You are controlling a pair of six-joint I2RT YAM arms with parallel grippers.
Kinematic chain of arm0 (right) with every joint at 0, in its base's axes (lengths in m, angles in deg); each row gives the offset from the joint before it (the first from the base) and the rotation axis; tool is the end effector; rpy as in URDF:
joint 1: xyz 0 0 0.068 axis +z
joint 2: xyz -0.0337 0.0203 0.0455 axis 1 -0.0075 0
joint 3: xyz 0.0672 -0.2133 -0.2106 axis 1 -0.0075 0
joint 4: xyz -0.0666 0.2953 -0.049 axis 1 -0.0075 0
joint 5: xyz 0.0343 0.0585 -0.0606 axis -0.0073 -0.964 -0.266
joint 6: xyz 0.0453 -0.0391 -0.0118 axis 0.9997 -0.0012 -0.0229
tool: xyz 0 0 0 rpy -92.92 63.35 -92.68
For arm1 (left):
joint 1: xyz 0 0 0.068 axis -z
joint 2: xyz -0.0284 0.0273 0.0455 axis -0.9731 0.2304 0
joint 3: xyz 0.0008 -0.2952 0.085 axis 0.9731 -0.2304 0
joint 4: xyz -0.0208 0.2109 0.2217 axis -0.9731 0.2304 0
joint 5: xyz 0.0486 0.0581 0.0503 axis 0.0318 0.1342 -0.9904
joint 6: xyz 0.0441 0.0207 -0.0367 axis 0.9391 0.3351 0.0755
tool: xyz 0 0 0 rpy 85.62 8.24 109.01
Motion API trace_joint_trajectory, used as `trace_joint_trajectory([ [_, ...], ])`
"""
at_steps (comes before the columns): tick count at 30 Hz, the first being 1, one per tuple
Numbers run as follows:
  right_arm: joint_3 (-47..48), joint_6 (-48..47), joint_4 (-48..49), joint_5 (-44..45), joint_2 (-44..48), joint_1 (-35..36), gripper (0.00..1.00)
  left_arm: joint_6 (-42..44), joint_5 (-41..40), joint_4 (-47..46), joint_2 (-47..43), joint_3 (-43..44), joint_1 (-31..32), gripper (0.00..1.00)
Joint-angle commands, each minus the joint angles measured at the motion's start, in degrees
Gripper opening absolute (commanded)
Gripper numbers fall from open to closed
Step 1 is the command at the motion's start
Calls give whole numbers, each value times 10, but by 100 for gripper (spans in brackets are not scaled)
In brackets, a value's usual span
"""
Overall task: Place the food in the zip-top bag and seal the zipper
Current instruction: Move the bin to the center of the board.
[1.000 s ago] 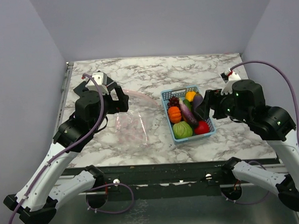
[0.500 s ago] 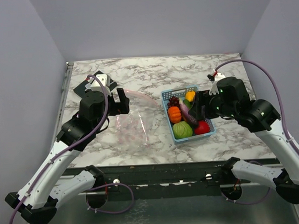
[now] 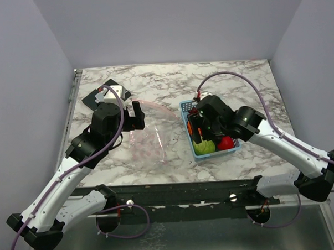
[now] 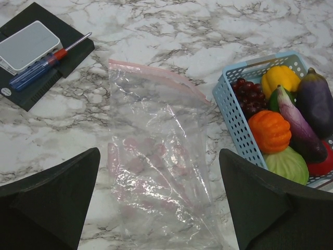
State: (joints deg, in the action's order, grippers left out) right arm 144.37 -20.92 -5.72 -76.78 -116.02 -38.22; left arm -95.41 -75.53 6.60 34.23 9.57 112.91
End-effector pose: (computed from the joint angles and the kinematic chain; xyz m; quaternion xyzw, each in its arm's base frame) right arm 0.1822 0.2128 0.4005 -0.1651 0.9263 0.1292 0.3131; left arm 0.1803 -0.1139 0.4166 0.0255 0.8288 -0.1370 0.5419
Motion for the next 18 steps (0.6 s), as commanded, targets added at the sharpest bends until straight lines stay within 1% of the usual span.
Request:
trace_joint_trajectory([
  [1,12,24,15,53,-42,14,67,6,-6,2,-14,-15,2,99],
  [11,19,47,35,85,-116,15,53,10,-2,-3,-15,-29,2,99],
  [18,3,59,68,84,-151,15,49,13,5,-6,-13,-35,2,99],
])
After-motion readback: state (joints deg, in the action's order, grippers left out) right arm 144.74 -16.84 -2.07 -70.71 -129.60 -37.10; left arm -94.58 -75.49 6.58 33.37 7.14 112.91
